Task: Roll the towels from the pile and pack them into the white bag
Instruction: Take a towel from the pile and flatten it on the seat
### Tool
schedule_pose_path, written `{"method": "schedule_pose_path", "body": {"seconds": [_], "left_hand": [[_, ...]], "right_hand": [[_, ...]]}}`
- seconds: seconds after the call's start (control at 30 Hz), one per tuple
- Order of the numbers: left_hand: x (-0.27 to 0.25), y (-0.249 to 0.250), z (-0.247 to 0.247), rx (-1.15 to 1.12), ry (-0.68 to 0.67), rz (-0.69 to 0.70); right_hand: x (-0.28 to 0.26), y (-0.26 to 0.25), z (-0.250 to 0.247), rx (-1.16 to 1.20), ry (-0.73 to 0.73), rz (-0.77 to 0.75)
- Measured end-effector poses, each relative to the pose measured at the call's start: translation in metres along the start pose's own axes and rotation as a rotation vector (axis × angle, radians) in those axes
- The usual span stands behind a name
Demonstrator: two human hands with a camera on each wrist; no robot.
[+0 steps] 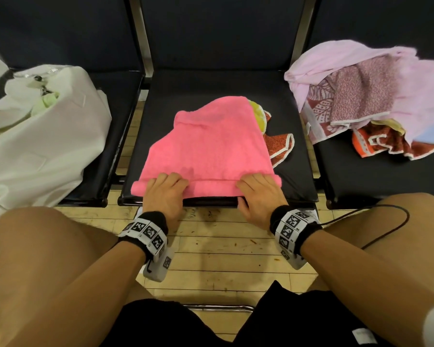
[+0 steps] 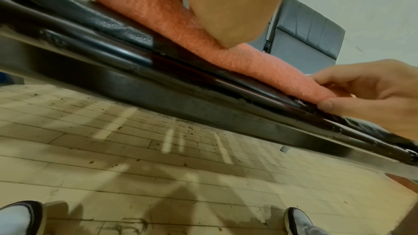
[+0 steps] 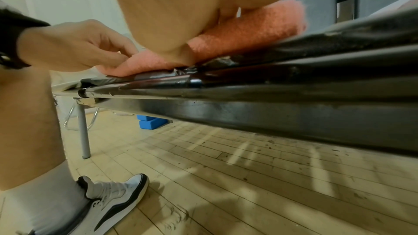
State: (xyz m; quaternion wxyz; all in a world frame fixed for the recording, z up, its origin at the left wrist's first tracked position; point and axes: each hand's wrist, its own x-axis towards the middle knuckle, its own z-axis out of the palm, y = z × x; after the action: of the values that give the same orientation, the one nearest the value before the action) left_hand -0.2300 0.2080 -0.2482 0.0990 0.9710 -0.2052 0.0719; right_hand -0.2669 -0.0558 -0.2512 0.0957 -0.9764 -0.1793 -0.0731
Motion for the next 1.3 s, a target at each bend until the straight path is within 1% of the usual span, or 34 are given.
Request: {"method": "schedule_pose_path", "body": {"seconds": [0.1,0.17,0.23,0.3,0.37,0.4,0.43,0.47,0.53,0.57,0.63,0.7,0.77,0.8,0.87,0.93,1.0,1.13,1.23,1.3], "left_hand": [[-0.005,0.001,-0.002,-0.067,0.005,-0.005],[-0.008,0.002,0.0,-0.088,-0.04,0.001],[-0.011,0.0,0.002,-0.07,-0.1,0.008],[-0.01,-0.003,0.005,-0.069,-0.111,-0.018],[-0.007,-0.003,0.004,-0.056,-0.066,-0.041],[-0.007,-0.003,0.004,-0.038,-0.048,-0.044],[-0.006,-0.001,0.003,-0.021,-0.054,-0.043],[-0.006,0.001,0.002,-0.007,-0.081,-0.042],[-0.007,0.002,0.002,0.01,-0.126,-0.05],[-0.006,0.002,0.002,0.012,-0.116,-0.049],[-0.005,-0.001,0.005,0.016,-0.041,-0.04],[-0.003,-0.004,0.008,0.008,0.057,-0.049],[-0.001,-0.005,0.01,0.009,0.109,-0.045],[-0.001,-0.004,0.01,0.026,0.107,-0.036],[-0.001,-0.004,0.009,0.051,0.094,-0.012],[-0.001,-0.005,0.006,0.022,0.082,-0.002],[-0.004,-0.004,0.005,-0.012,0.073,-0.006],[-0.012,0.001,0.006,-0.099,0.031,-0.006],[-0.015,-0.002,0.009,-0.061,-0.045,0.044],[-0.014,-0.005,0.009,-0.033,-0.057,0.043]], "right_hand": [[0.0,0.005,0.004,-0.028,-0.031,0.016],[0.003,0.008,0.005,-0.04,-0.037,0.012],[0.006,0.007,0.001,-0.021,-0.067,0.04],[0.01,0.007,-0.003,-0.009,-0.088,0.064],[0.012,0.007,-0.009,-0.012,-0.138,0.09],[0.014,0.008,-0.012,-0.015,-0.193,0.122],[0.014,0.008,-0.015,-0.004,-0.245,0.156],[0.014,0.009,-0.015,0.012,-0.256,0.179],[0.012,0.008,-0.014,0.045,-0.206,0.201],[0.01,0.007,-0.014,0.061,-0.154,0.202],[0.009,0.011,-0.01,0.045,0.008,0.158],[0.01,0.016,-0.002,-0.071,0.161,0.072],[0.009,0.02,0.005,-0.116,0.218,-0.022],[0.008,0.02,0.008,-0.105,0.224,-0.056],[0.004,0.016,0.008,-0.073,0.182,-0.064],[-0.001,0.011,0.005,-0.03,0.107,-0.018],[-0.004,0.009,0.003,0.009,0.065,0.021],[-0.002,0.014,0.005,0.042,0.067,0.041],[0.002,0.015,0.002,0.034,0.067,0.063],[0.003,0.015,0.002,0.011,0.053,0.093]]}}
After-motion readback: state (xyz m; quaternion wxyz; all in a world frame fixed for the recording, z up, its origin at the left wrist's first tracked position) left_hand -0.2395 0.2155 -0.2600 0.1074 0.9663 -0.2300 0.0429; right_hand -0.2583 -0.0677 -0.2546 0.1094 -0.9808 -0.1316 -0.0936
